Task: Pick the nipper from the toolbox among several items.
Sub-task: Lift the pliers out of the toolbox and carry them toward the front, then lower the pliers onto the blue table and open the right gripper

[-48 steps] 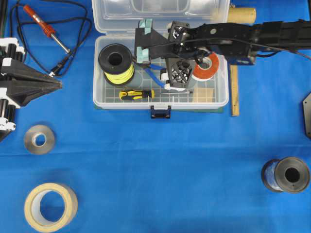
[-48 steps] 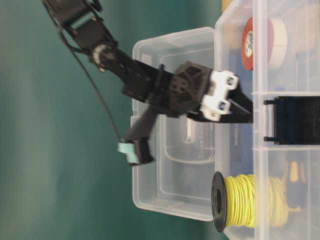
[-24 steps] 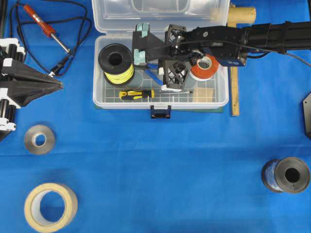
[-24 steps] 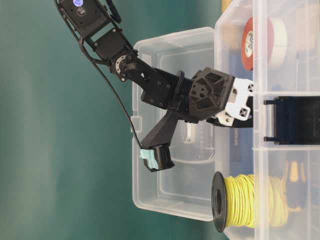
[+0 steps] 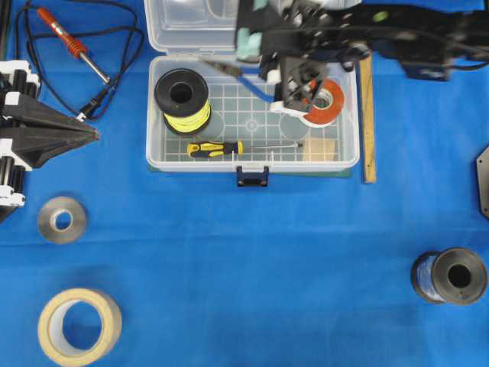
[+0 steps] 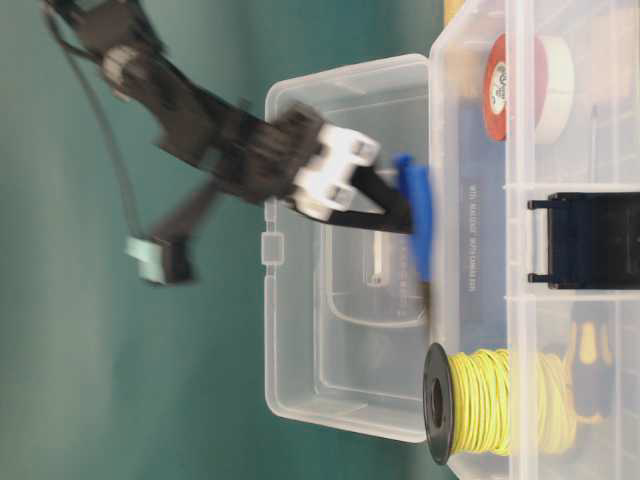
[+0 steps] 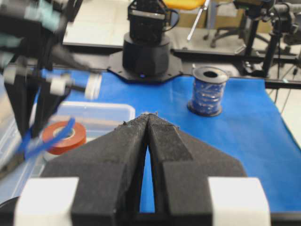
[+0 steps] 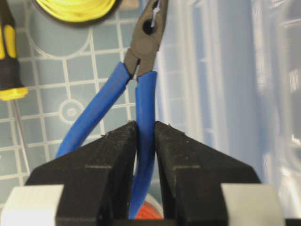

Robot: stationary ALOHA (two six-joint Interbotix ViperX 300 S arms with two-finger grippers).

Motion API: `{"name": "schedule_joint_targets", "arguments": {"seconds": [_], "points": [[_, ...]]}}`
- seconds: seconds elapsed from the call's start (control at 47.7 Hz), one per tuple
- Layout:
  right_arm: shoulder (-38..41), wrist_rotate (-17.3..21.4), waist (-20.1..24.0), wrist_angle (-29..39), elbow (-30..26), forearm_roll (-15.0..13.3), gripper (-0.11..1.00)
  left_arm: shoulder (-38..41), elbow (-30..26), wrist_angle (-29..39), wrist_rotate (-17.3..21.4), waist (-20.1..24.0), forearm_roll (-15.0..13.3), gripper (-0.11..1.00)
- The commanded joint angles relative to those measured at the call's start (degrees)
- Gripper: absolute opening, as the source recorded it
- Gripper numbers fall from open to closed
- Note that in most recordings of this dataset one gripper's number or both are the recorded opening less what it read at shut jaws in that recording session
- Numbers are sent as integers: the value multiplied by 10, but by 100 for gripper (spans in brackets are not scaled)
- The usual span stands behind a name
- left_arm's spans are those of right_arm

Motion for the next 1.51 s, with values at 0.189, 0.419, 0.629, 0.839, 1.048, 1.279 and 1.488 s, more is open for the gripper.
{"name": "schedule_joint_targets", "arguments": {"seconds": [0.189,0.419,0.629,0.839,1.048,1.279,1.488], "points": [[-156,10,46,-4,56,3,13,4,-5,-3,0,0,-1,0],[-220,59,140,-42,121,3,13,4,-5,-4,0,6,-1,0],[-203,101,214,-94,152,2,13,3,-5,-6,0,15,-1,0],[-121,139,245,-154,154,3,13,1,-2,-6,0,19,-1,0],[-29,169,263,-186,137,3,13,1,1,-6,0,20,-1,0],[53,184,282,-184,109,9,13,1,2,-7,0,20,-1,0],[93,186,285,-175,97,20,13,0,2,-7,0,20,-1,0]]}}
